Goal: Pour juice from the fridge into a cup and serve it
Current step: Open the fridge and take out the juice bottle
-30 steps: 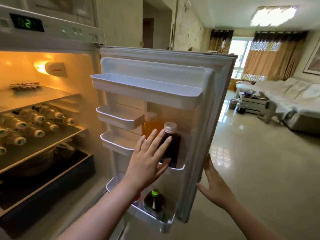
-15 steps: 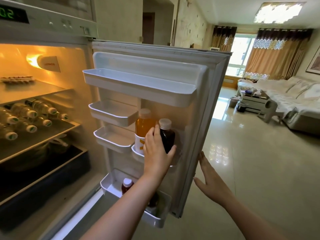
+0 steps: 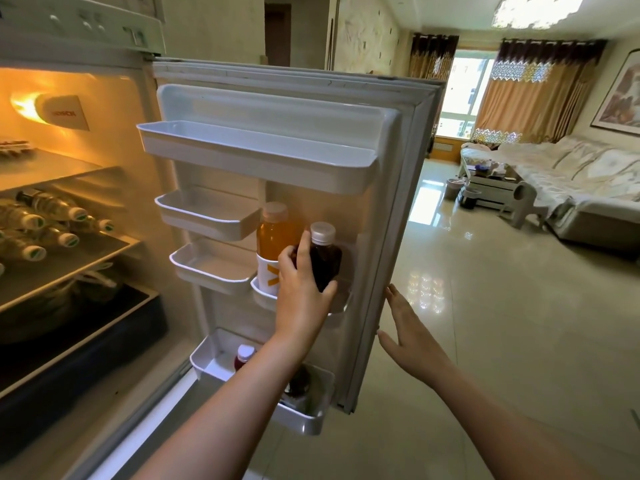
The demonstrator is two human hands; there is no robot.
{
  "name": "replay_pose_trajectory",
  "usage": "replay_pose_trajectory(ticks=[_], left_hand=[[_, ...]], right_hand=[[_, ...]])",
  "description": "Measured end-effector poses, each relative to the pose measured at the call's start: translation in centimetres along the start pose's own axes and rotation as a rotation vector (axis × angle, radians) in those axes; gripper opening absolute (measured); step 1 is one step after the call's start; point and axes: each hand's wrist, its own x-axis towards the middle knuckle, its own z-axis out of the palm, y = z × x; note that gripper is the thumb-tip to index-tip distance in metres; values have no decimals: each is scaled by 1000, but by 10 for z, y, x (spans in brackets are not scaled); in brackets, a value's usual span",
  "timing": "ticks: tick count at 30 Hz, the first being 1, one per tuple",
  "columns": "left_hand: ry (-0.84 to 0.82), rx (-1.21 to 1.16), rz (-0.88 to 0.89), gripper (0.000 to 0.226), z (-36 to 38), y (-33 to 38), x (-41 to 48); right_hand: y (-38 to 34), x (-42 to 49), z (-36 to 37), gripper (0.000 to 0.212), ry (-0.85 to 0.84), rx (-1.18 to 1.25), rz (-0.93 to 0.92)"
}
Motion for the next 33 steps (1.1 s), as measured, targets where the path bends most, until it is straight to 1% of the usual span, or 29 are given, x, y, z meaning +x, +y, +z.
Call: replay_pose_trajectory(ticks=[3,8,12,14,19,23,29,33], left_hand=[[-9,-24,40,94,0,-2,1],[-38,-45,171,97,-3,-6,0],[-19,-85,244,100,-13,-8,-1],[-7,-101,260,99,-18,-7,-2],[-13,-151,309,98,-26,6,-9],[-102,-107,375,100,-24,27,-17],[-251,-5,548,89,12,65,-54],[-284,105,616,87,65,85,-86]], right_hand=[[-1,-2,1,77,6,-17,7],[-2,-8,4,71,-5,-104,-20],[-8,-11,2,66,-5,-181,-32],[-12,-11,-1,65,22,-187,-39],[-14,-15,-12,62,98,-109,6],[-3,-27,-27,57,163,-110,20],[34,-65,-65,47,241,-51,1],[80,-105,-88,44,197,-38,44]])
